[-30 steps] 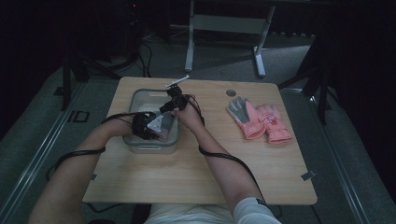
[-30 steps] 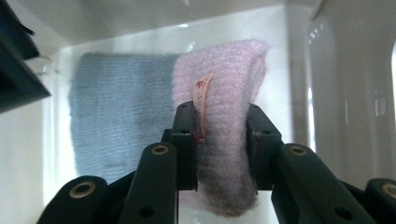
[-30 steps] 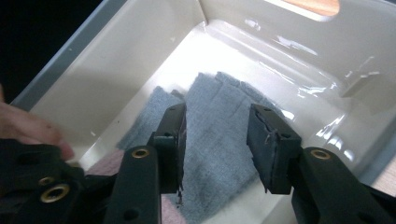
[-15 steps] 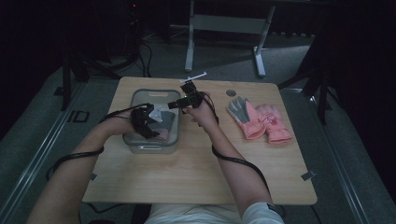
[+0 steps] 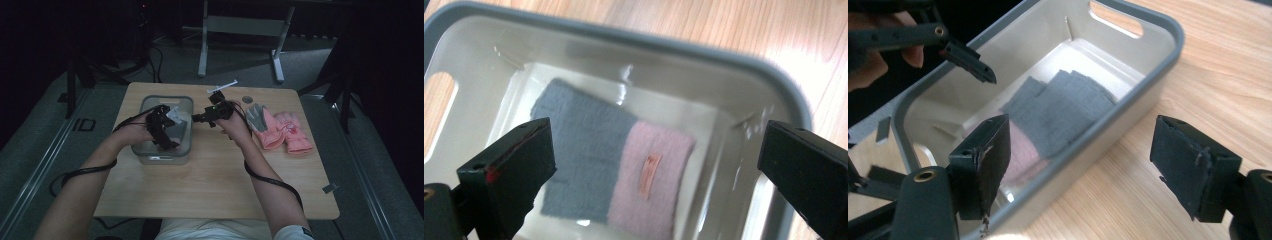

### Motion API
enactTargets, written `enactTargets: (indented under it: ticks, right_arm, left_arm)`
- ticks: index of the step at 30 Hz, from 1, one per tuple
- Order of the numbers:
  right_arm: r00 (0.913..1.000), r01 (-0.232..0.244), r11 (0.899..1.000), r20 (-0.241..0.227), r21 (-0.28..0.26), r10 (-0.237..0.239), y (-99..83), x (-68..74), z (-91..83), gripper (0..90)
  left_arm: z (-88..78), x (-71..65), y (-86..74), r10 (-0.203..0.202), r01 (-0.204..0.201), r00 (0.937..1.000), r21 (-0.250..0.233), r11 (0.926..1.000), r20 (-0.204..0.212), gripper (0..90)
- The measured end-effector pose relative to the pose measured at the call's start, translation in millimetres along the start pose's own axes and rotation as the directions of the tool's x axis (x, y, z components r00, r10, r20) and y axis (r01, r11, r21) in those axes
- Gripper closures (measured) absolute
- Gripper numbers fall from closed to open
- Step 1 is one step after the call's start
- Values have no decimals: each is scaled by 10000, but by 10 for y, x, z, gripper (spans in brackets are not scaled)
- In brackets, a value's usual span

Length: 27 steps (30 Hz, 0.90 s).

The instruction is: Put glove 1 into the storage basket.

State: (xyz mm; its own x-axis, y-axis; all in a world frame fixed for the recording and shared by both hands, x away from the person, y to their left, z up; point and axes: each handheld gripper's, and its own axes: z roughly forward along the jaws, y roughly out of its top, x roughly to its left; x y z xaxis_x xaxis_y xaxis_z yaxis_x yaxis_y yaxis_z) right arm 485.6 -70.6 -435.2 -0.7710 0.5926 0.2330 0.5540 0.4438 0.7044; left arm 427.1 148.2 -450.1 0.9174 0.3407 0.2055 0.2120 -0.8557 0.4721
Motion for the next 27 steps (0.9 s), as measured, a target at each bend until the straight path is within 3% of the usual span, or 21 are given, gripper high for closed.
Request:
enactTargets:
  ticks: [2, 7, 11, 13, 15, 19, 22, 25, 27]
  right_arm:
    - [10000, 45, 9998, 23, -183, -45, -35, -18, -81, 204]
    - [9993, 326, 9973, 198, -658, -313, -146, -103, -284, 179]
    - [9983, 416, 9970, 443, -657, -387, -249, -197, -405, 164]
    - [9988, 132, 9986, 468, -503, -109, -306, -246, -445, 164]
    - [9971, -89, 9983, 756, -577, 132, -361, -283, -481, 157]
    - [9967, -75, 9969, 801, -777, 137, -463, -354, -562, 139]
    - [9941, 68, 9972, 1085, -745, 14, -528, -392, -630, 166]
    - [9904, 54, 9942, 1380, -1073, 95, -579, -449, -738, 237]
    - [9842, 113, 9926, 1770, -1211, 104, -607, -490, -809, 335]
  left_arm:
    - [-14, -22, 67, -218, 223, 9996, -261, 9994, 192, 15]
    - [-5, -117, 215, -248, 275, 9991, -761, 9967, 354, 15]
    - [17, -234, 342, -200, 209, 9997, -996, 9948, 101, 15]
    - [28, -309, 413, -193, 199, 9998, -1153, 9931, 65, 15]
    - [38, -355, 472, -204, 242, 9993, -1253, 9918, 316, 15]
    - [62, -448, 574, -280, 323, 9991, -1409, 9895, 325, 15]
    - [102, -545, 632, -255, 299, 9992, -1458, 9889, 321, 15]
    - [131, -644, 682, -215, 272, 9990, -1506, 9882, 395, 15]
    - [147, -718, 712, -260, 333, 9986, -1707, 9848, 451, 15]
